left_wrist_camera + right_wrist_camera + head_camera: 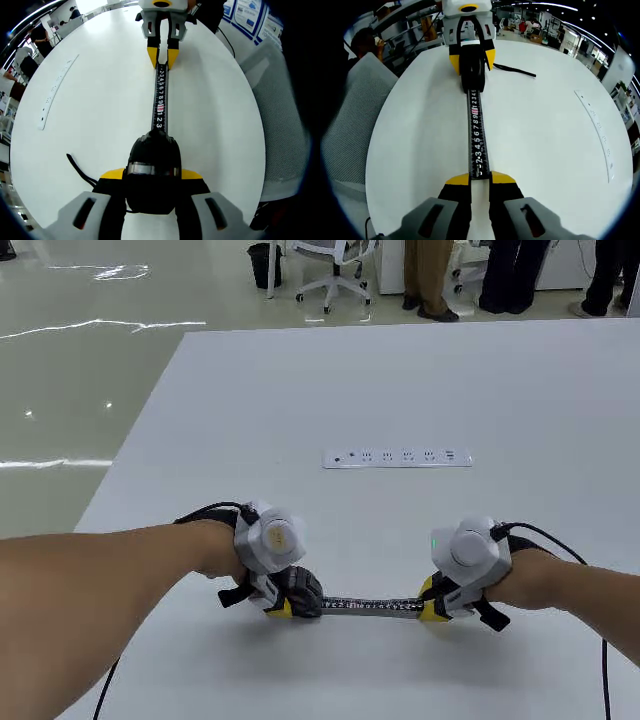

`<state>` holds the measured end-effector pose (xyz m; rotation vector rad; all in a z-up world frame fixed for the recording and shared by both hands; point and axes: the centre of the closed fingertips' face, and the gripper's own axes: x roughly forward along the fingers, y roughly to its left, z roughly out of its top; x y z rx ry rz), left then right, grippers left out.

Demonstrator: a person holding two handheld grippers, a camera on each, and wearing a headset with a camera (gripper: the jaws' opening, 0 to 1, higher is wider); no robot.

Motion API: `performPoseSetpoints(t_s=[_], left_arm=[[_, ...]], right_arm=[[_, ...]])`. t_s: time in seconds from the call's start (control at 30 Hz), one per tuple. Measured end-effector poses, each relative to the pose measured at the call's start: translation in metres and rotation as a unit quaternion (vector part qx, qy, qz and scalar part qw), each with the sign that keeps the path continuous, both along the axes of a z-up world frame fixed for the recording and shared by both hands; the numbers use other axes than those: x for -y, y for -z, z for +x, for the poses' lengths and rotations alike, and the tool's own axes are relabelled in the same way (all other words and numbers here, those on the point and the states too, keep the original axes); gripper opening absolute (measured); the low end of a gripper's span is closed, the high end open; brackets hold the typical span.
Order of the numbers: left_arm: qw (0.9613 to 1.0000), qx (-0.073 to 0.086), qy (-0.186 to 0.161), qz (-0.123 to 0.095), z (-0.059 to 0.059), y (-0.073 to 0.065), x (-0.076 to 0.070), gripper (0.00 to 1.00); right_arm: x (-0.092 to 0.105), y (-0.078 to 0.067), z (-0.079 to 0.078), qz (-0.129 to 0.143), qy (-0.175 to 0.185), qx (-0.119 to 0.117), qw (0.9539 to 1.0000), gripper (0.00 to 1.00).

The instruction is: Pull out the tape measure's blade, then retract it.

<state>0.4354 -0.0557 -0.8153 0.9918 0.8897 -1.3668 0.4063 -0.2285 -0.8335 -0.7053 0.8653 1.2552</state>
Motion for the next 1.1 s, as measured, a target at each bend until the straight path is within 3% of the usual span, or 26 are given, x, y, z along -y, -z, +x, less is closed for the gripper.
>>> performPoseSetpoints(t_s=[1.1], left_arm=[[1.0000,0.001,-0.003,-0.001,0.000,0.000,0.000,0.33]], right_arm=[[0.024,-0.001,-0.003,-0.007,-0.001,-0.002,1.0000,0.11]])
